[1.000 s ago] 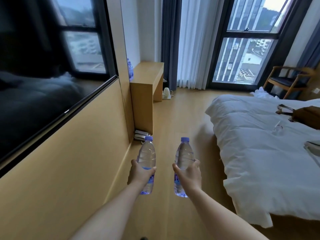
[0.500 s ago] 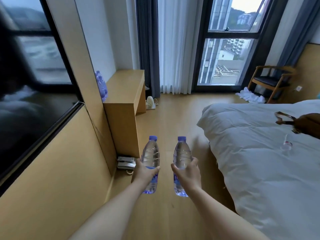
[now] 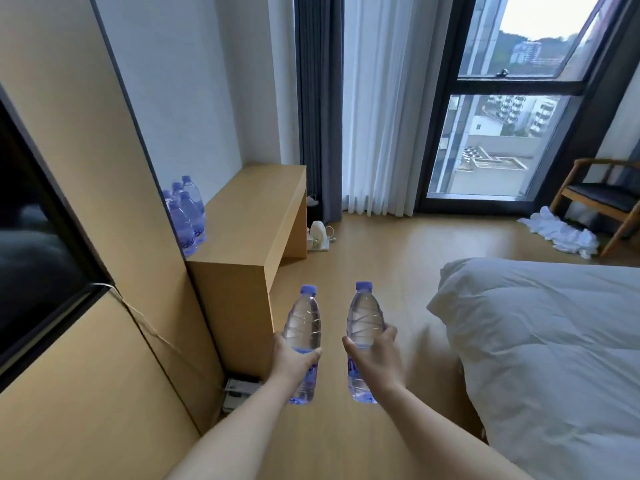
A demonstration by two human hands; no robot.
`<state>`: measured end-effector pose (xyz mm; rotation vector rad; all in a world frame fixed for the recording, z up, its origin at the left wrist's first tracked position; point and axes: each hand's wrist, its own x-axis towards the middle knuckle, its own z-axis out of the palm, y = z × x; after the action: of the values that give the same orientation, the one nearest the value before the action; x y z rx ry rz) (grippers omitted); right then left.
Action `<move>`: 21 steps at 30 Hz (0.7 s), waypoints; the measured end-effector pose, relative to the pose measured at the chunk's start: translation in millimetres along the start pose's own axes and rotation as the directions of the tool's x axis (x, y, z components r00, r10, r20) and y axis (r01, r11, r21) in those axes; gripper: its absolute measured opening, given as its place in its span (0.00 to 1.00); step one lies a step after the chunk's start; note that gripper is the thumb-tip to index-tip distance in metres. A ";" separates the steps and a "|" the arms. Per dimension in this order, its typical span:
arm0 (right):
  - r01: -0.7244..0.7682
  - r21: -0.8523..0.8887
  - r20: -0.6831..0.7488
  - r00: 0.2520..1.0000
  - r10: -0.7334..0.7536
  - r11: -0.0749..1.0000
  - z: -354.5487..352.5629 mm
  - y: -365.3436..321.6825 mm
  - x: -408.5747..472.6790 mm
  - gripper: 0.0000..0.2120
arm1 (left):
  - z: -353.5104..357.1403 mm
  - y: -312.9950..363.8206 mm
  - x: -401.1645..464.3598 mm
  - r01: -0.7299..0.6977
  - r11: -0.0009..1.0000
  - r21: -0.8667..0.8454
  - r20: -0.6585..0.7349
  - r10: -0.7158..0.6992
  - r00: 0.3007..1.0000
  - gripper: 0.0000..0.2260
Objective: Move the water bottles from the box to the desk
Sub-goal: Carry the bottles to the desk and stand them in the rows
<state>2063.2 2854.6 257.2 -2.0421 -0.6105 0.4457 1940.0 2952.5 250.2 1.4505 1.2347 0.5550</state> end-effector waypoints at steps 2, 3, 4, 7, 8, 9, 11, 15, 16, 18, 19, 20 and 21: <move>0.014 0.018 0.040 0.999 -0.015 1.000 9.1 -17.3 45.5 0.32 | 4.7 20.6 41.2 -0.004 0.999 -0.032 -0.017 0.003 1.000 0.24; 0.014 0.026 0.059 0.998 -0.016 1.000 14.5 -25.1 65.8 0.32 | 6.3 29.5 60.5 -0.001 0.999 -0.041 -0.025 0.000 1.000 0.24; 0.018 0.031 0.078 0.997 -0.020 0.999 20.7 -31.8 84.3 0.32 | 7.6 37.4 78.5 0.004 0.999 -0.044 -0.032 -0.006 0.999 0.24; 0.029 0.045 0.131 0.991 -0.035 0.999 42.9 -44.7 138.1 0.33 | 11.5 56.4 133.3 0.015 1.000 -0.028 -0.048 -0.016 0.999 0.25; 0.034 0.042 0.150 0.988 -0.040 0.999 51.1 -47.8 157.1 0.33 | 12.9 61.1 152.6 0.022 0.999 -0.029 -0.051 -0.023 0.998 0.26; 0.041 0.032 0.166 0.985 -0.046 0.999 60.3 -50.8 176.4 0.33 | 13.5 65.1 171.9 0.034 0.999 -0.032 -0.049 -0.036 0.998 0.27; 0.057 0.018 0.186 0.981 -0.060 0.998 81.2 -56.8 217.2 0.33 | 13.8 71.6 213.1 0.054 0.998 -0.036 -0.045 -0.056 0.997 0.27; 0.094 0.000 0.203 0.975 -0.092 0.996 127.9 -75.7 300.7 0.32 | 8.1 85.0 304.3 0.070 0.997 -0.041 -0.080 -0.073 0.994 0.25; 0.088 0.004 0.216 0.973 -0.087 0.996 140.5 -82.3 320.9 0.31 | 4.8 89.5 327.2 0.083 0.996 -0.044 -0.085 -0.087 0.993 0.25; 0.085 -0.006 0.243 0.967 -0.081 0.996 163.8 -98.0 357.0 0.29 | -3.1 99.1 368.3 0.109 0.994 -0.032 -0.094 -0.111 0.989 0.25; 0.088 -0.017 0.252 0.964 -0.081 0.996 174.3 -107.2 373.2 0.28 | -7.8 103.9 387.1 0.114 0.993 -0.029 -0.099 -0.117 0.988 0.25; 0.086 -0.017 0.261 0.962 -0.078 0.996 184.6 -116.9 389.4 0.26 | -13.3 109.2 404.7 0.118 0.992 -0.033 -0.105 -0.121 0.987 0.25; 0.082 -0.006 0.277 0.958 -0.077 0.997 195.1 -126.9 405.9 0.24 | -19.0 115.6 421.7 0.125 0.991 -0.044 -0.114 -0.129 0.985 0.25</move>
<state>2257.5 3279.9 239.1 -1.9780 -0.8644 0.6876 2114.4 3353.8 241.9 1.3137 1.3919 0.5794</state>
